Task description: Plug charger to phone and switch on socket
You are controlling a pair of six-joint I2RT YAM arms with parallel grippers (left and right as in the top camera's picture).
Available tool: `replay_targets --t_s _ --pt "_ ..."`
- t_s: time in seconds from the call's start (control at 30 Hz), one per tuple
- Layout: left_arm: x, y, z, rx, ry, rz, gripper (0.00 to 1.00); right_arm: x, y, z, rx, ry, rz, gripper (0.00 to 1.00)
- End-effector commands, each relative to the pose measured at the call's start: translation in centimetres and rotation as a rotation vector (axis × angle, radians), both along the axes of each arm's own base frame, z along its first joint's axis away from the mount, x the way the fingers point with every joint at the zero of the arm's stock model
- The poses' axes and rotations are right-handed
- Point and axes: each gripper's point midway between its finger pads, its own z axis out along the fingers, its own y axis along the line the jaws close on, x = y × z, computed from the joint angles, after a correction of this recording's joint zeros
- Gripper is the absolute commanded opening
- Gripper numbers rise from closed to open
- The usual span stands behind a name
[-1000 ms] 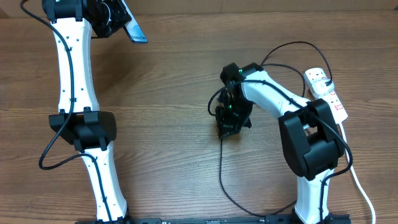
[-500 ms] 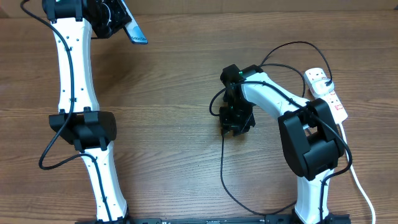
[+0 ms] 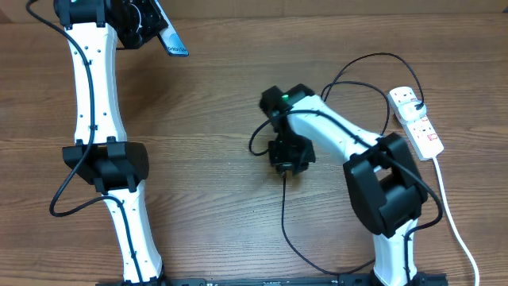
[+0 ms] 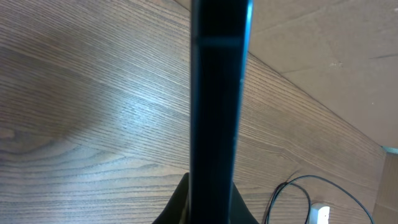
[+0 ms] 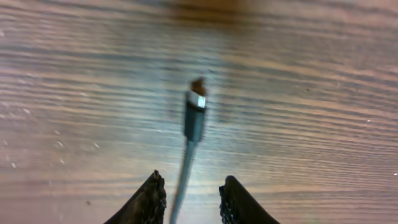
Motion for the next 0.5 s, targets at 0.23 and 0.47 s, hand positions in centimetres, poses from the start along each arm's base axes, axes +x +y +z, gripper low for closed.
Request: replay_targets --t_s 0.23,0.47 --pt "-0.4 -0.4 2.4 0.023 -0.058 -0.026 0.04 3.6 0.6 0.2 -0.079 -0.239 -0.073 0.04" --pt "-0.5 -0.4 2.3 0.023 -0.055 -0.026 0.04 3.6 -0.5 0.1 -0.129 -0.243 -0.097 0.04"
